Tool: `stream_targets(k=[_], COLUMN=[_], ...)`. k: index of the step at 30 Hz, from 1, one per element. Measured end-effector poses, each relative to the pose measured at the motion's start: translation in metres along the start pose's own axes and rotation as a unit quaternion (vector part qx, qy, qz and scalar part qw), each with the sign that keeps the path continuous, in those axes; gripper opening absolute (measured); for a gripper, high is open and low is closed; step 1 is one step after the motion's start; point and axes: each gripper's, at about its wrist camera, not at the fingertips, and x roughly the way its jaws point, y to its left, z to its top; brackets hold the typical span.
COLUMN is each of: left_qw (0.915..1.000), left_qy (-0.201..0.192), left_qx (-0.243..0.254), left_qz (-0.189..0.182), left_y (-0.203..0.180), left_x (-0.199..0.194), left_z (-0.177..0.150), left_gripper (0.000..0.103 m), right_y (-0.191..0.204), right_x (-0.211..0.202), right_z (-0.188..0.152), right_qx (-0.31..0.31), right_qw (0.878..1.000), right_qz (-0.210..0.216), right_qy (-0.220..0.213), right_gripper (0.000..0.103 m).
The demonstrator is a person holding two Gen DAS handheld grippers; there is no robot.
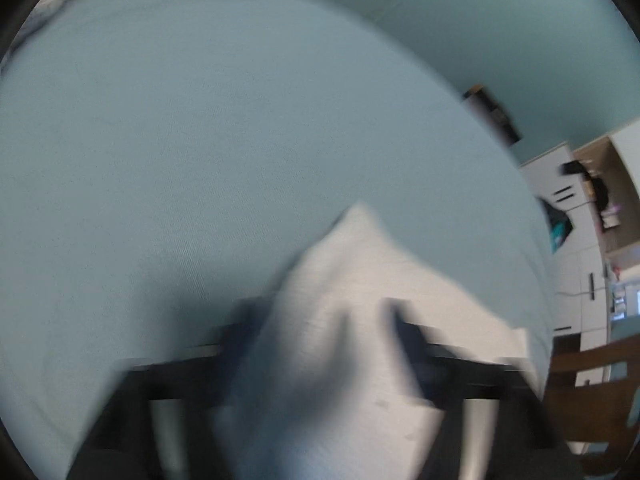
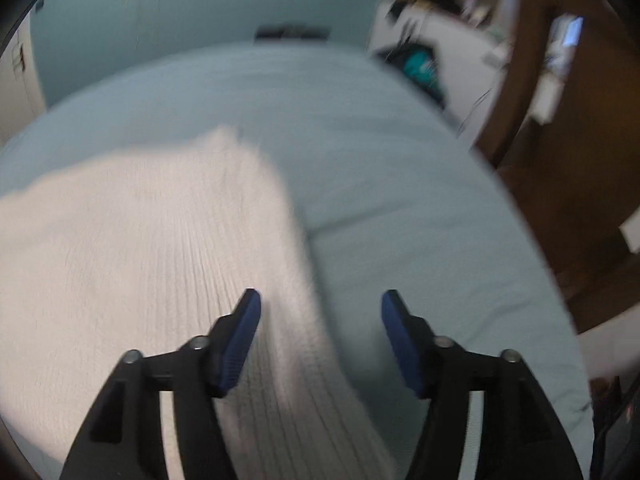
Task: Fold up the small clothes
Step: 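Release the folded sweater and press it flat with both tools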
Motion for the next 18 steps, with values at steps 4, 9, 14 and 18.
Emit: stream_targets(k=[4,9,14,18], left_qw=[0.9863,0.9602,0.9459,0.9442], left_qy=[-0.066,-0.002,0.0,0.027], left_qx=[0.138,0.241,0.262,0.245], left_qz=[0.061,0.141,0.192,0.218], left_y=[-0.052,-0.041,-0.012,-0.014], left_x=[-0.052,-0.029,0.015,-0.018], left_z=[-0.033,-0.107,-0.141,-0.13], left_gripper=[0.103,0.103,0.103,0.103], right_y=[0.03,0.107,0.106,0.105], right_x=[-0.04,-0.021,0.031,0.025], right_z=[0.004,-0.012,-0.035,-0.023], right_qx=[-0.002,-0.106,-0.115,-0.134], right_qw=[0.996,0.984,0.98,0.979], right_qz=[0.054,0.141,0.162,0.143], right_qy=[-0.075,-0.02,0.024,0.048], right_gripper=[0.094,0.094,0.102,0.102])
